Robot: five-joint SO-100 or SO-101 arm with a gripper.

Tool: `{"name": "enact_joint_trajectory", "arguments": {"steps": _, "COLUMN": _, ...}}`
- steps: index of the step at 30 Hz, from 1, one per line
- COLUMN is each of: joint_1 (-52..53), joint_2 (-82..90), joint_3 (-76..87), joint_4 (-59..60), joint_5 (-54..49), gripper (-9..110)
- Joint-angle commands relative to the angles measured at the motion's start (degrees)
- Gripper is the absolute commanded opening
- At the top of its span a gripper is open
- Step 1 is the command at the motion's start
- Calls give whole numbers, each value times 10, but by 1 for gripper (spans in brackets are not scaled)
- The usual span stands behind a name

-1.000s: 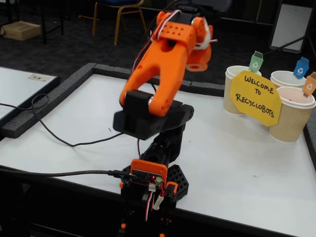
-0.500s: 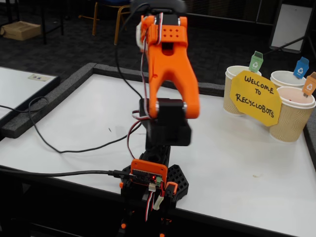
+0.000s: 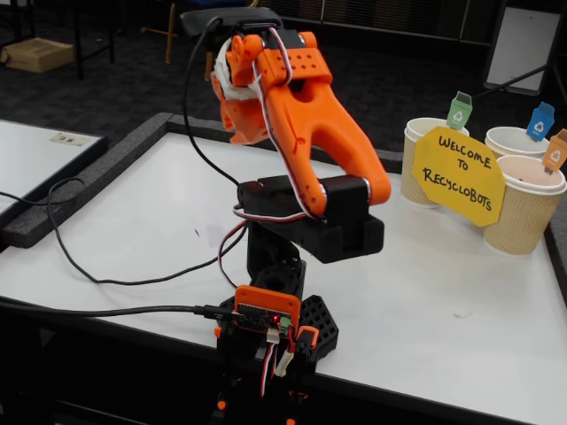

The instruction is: Sort rubbish by color.

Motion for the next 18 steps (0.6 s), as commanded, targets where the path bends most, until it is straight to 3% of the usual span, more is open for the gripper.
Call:
{"name": "enact_joint_trajectory", "arguments": {"steps": 1, "joint_1": -18, "joint_2": 17, "joint_3": -13, "joint_4": -5, "joint_5": -10, "gripper": 0}}
{"name": "enact_joint_trajectory", "arguments": {"steps": 10, "joint_1": -11, "joint_2": 17, "joint_3": -10, "joint_4": -10, "joint_5": -10, "gripper": 0}}
{"name": "enact_joint_trajectory", "arguments": {"steps": 18, "joint_1": 149, "joint_2": 17, "joint_3": 12, "joint_4": -44, "joint_5": -10, "gripper": 0}}
